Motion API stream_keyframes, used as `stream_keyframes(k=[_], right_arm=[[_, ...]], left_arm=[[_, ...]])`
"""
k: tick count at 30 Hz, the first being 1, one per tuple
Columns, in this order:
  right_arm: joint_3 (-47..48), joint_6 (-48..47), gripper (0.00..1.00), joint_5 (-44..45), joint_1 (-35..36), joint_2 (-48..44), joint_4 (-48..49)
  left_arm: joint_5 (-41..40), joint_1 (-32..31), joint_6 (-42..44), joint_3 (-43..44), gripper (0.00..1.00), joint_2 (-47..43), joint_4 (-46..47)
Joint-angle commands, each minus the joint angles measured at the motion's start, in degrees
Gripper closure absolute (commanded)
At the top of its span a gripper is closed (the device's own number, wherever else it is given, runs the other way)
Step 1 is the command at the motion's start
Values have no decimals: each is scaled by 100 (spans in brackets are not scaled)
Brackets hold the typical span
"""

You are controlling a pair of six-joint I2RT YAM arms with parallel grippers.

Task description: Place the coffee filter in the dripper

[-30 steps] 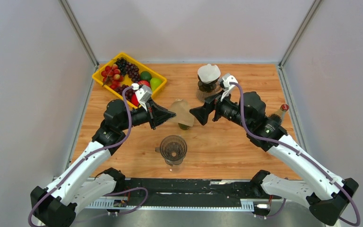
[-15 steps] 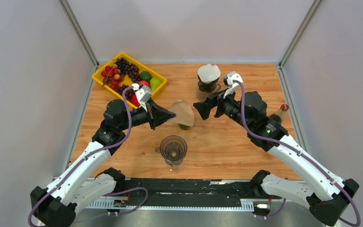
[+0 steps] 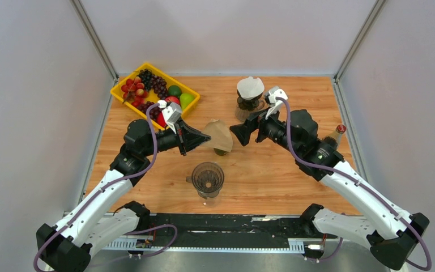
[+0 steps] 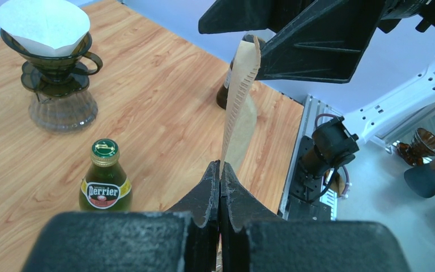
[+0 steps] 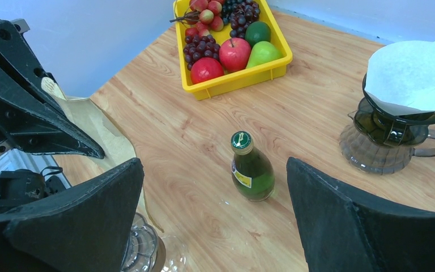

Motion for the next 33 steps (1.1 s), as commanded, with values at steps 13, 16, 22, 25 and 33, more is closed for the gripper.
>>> stream_keyframes(k=[13,16,22,25,33], right_arm=[[70,-132,0,126,-6,138,-22],[94,-129,0,-177,-5,138,-21],[115,-103,0,-421,-6,105,-21],[125,-74,0,-590,-5,96,-21],[136,-28,0,-761,-5,37,-22]], left_arm=[[65,-7,60,171,100,-130,13],[29,-9,56,179,100,-120,-14],[-14,-5,65,180,100,-99,-26],[-23,-7,64,187,100,-67,-30],[-47,-5,64,197,100,-9,-43]])
